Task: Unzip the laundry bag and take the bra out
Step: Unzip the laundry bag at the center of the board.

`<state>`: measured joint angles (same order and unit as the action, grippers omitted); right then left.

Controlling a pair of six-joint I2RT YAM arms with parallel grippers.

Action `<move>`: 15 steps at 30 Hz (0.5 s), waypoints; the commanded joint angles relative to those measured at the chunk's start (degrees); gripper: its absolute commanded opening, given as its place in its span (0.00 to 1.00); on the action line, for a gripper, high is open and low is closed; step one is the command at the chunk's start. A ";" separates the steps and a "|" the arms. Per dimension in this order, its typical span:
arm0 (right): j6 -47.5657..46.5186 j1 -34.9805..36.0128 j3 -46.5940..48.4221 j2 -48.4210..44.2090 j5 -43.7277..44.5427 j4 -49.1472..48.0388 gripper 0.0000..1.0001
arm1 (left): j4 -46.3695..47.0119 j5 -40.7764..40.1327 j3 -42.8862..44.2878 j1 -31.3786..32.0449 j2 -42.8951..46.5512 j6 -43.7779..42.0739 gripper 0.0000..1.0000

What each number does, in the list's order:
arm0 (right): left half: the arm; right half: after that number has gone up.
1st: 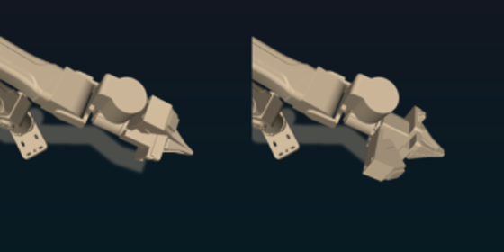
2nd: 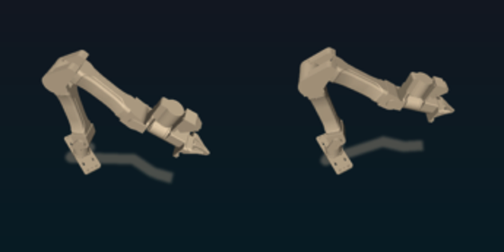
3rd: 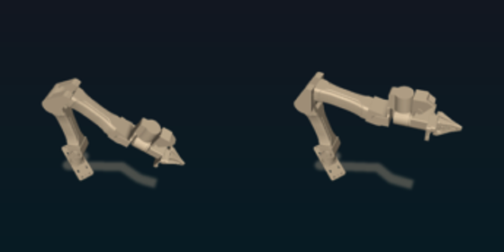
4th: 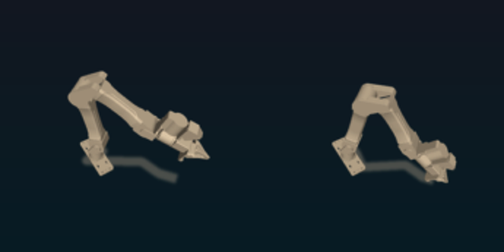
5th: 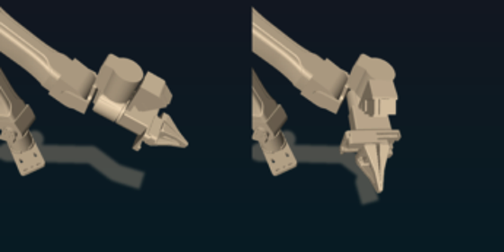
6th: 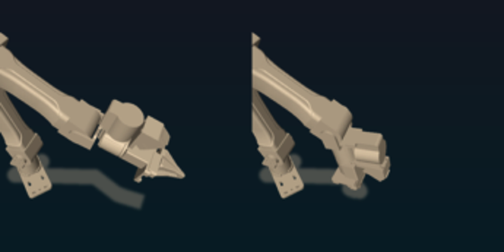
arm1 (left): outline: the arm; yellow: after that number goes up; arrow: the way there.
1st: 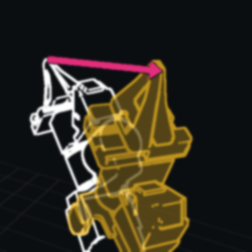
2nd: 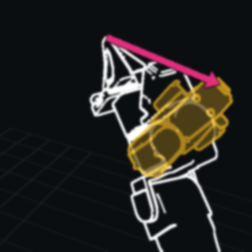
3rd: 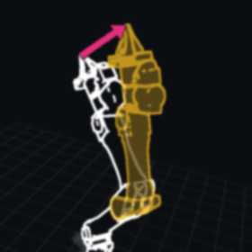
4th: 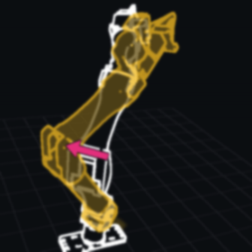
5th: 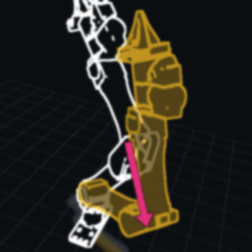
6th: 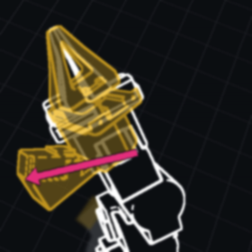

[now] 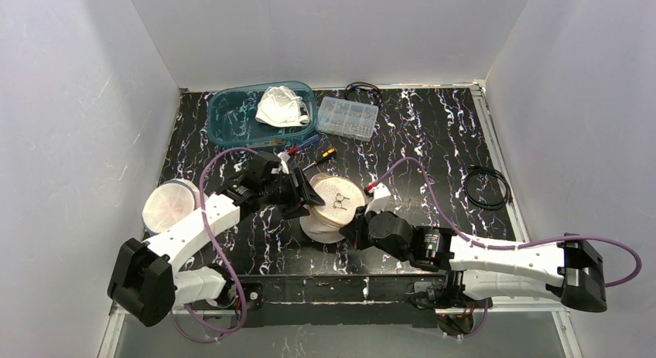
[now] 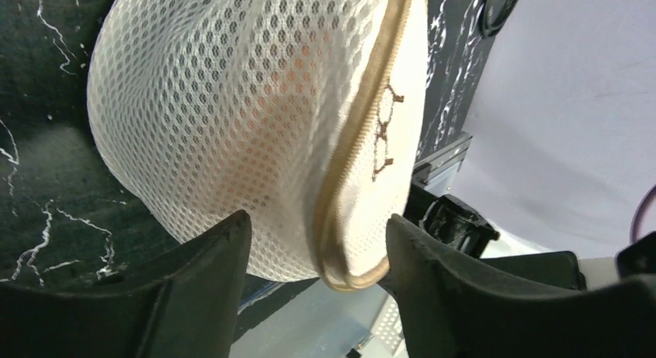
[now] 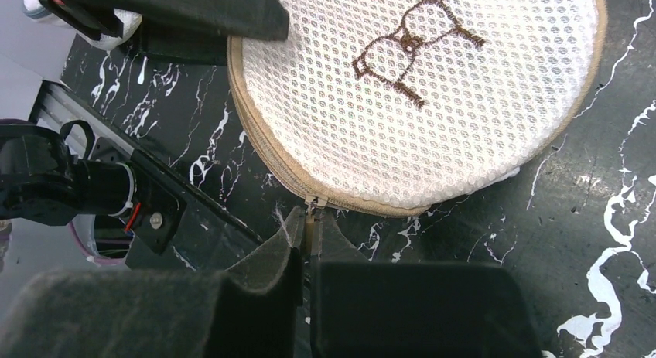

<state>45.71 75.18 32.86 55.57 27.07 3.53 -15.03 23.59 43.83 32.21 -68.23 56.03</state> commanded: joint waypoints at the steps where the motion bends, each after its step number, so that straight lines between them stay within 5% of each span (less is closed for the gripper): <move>1: -0.04 0.24 0.86 0.95 0.49 -2.40 0.01 | -2.28 1.19 -0.09 -0.40 4.03 -1.27 0.69; 7: -0.92 0.22 2.73 3.17 -1.81 -5.04 0.01 | -7.92 1.14 -2.54 -0.32 11.89 1.21 0.79; 15: -2.65 0.29 5.56 8.84 -5.55 -9.48 0.01 | -6.00 -1.50 -4.94 3.03 15.58 5.52 0.73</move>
<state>44.62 75.18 34.54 62.08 23.57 -0.47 -20.75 22.92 39.46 33.71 -51.94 59.66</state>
